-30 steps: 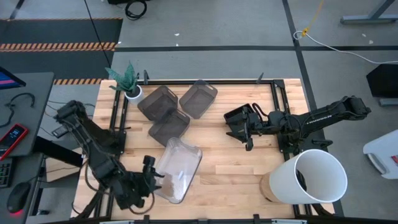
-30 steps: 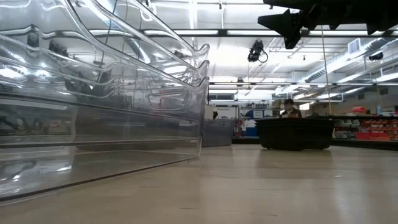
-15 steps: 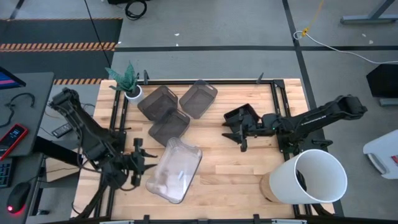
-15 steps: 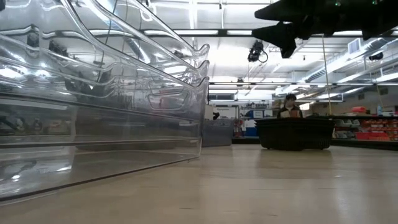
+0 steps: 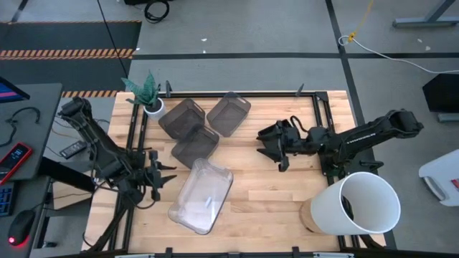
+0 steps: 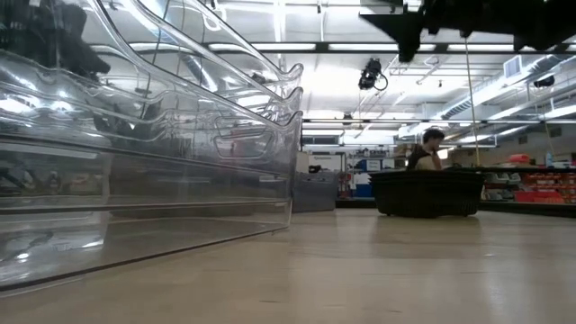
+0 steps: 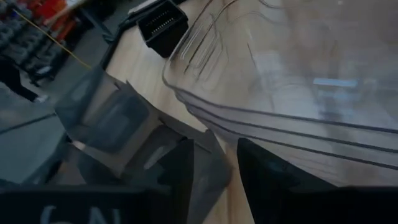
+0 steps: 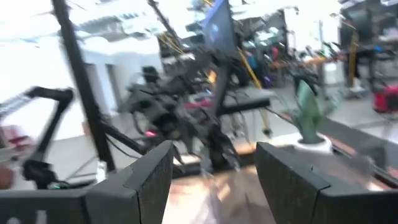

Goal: Stack baskets by color
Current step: Stack the bottom black bin on top of the top left black bin

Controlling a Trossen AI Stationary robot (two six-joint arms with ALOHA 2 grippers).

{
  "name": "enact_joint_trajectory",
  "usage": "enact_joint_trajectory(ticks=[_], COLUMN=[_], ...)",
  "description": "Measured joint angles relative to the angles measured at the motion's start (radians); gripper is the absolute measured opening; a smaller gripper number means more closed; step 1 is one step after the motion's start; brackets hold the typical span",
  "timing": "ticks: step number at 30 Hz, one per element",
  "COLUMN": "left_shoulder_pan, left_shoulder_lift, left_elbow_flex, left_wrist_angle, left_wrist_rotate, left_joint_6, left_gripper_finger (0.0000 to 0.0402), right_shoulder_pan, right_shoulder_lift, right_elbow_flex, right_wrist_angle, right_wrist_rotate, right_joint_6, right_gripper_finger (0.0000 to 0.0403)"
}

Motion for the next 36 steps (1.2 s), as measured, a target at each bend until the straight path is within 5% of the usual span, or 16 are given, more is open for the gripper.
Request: enact_joint_trajectory(ticks=[8, 15, 24, 31, 36], left_shoulder_pan=[0.006, 0.16, 0.388, 0.5, 0.506], left_shoulder_lift=[-0.121, -0.2, -0.185, -0.129, -0.098], left_elbow_flex=[-0.015, -0.017, -0.013, 0.031, 0.031], left_wrist_angle=[-0.041, -0.143, -0.084, -0.166, -0.165], left_wrist_rotate=[0.017, 0.199, 0.401, 0.55, 0.562], left_joint_6=[-0.041, -0.095, -0.141, -0.115, -0.084], left_gripper_finger=[0.0112, 0.0084, 0.0055, 0.0086, 0.0133], right_shoulder_pan=[-0.011, -0.124, -0.167, -0.162, -0.162], right_shoulder_lift=[-0.023, -0.021, -0.02, -0.021, -0.021], right_elbow_flex=[0.057, 0.111, 0.112, 0.112, 0.112], right_wrist_angle=[-0.011, -0.135, -0.16, -0.187, -0.205], right_wrist_rotate=[-0.052, -0.051, -0.068, -0.116, -0.112], right_joint_6=[-0.078, -0.075, -0.069, -0.035, -0.026], right_gripper_finger=[0.0231, 0.0231, 0.0231, 0.0231, 0.0231])
